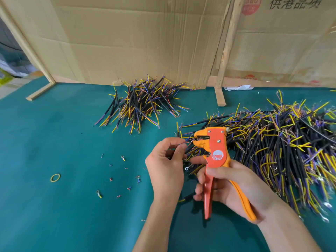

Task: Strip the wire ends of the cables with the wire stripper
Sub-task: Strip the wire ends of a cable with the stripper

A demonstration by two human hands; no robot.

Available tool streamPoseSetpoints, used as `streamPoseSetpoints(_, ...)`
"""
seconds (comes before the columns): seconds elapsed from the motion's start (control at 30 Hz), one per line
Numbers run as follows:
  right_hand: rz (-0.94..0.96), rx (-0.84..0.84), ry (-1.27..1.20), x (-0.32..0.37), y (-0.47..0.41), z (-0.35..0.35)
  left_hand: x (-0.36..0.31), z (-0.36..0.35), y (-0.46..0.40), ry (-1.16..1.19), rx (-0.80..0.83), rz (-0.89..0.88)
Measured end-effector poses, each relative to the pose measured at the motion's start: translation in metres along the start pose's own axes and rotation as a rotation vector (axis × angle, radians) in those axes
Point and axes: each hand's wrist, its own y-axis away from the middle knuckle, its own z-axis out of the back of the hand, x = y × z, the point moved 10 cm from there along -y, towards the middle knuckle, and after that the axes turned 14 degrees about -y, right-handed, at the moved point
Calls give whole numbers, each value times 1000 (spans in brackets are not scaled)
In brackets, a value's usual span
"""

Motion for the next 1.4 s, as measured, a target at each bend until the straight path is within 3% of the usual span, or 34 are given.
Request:
streamPoseSetpoints(0.2,-61,102,61,-4,7,-14,2,5,0,1,-40,27)
streamPoseSetpoints(0.47,-55,35,-4,-11,1,-13,-4,8,1,-79,-66,-37)
streamPoseSetpoints(0.67,110,-104,-59,-4,-8,-3,-5,8,1,-105,-74,-59)
streamPoseSetpoints(0.83,136,17,-148,10,-2,-2,-1,13,-2,-60,-98,-31)
streamPoseSetpoints(0.93,146,-1,-86,18,0,8,3,17,-5,1,-92,5)
streamPoseSetpoints(1.4,-48,109,-75,-10,0,-13,-6,2,0,4,40,-101)
